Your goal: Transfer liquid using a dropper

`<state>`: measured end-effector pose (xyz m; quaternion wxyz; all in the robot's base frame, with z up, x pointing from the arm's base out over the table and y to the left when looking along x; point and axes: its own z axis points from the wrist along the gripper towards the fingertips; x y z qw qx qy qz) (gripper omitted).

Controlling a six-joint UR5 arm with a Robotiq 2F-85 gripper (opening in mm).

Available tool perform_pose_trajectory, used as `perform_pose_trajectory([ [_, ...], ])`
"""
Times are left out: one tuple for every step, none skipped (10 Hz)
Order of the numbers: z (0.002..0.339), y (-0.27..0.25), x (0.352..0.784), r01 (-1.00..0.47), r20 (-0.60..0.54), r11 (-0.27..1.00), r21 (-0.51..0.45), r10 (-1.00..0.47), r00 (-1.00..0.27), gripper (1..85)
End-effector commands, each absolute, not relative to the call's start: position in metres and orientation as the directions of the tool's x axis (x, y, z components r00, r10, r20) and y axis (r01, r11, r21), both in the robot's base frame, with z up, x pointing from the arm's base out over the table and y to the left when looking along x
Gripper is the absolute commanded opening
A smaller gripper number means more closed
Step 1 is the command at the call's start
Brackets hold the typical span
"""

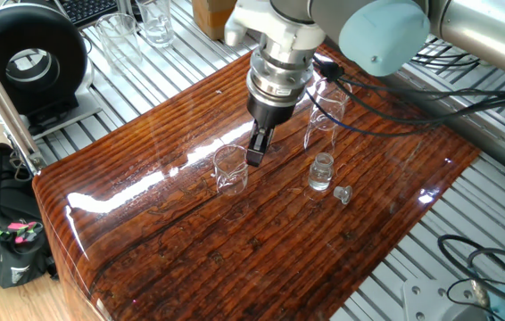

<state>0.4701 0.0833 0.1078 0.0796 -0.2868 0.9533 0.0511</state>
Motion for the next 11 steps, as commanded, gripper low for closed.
perform_pose_trajectory([
  [0.1088, 0.0863, 0.4721, -0.552, -0.197, 0.831, 0.064, -0.532, -0.824, 38.7],
  [0.1085, 0.086, 0.4722, -0.552, -0.196, 0.831, 0.063, -0.532, -0.824, 38.0],
  [0.1084, 0.0866, 0.4723, -0.552, -0.197, 0.831, 0.064, -0.532, -0.824, 37.7],
  [0.1081, 0.0866, 0.4706, -0.551, -0.192, 0.831, 0.068, -0.532, -0.825, 36.7],
  [0.108, 0.0867, 0.4706, -0.551, -0.192, 0.831, 0.068, -0.532, -0.825, 36.0],
  [0.1078, 0.0876, 0.4708, -0.549, -0.192, 0.833, 0.07, -0.529, -0.827, 36.0],
  [0.107, 0.0894, 0.4718, -0.549, -0.194, 0.833, 0.07, -0.528, -0.827, 35.7],
  [0.1059, 0.0906, 0.4723, -0.548, -0.193, 0.834, 0.069, -0.527, -0.827, 35.3],
  [0.1046, 0.0909, 0.4717, -0.546, -0.191, 0.835, 0.069, -0.526, -0.828, 35.0],
  [0.1042, 0.0905, 0.471, -0.545, -0.189, 0.836, 0.069, -0.526, -0.829, 34.7],
  [0.1041, 0.0906, 0.4706, -0.545, -0.188, 0.835, 0.069, -0.526, -0.83, 34.7],
])
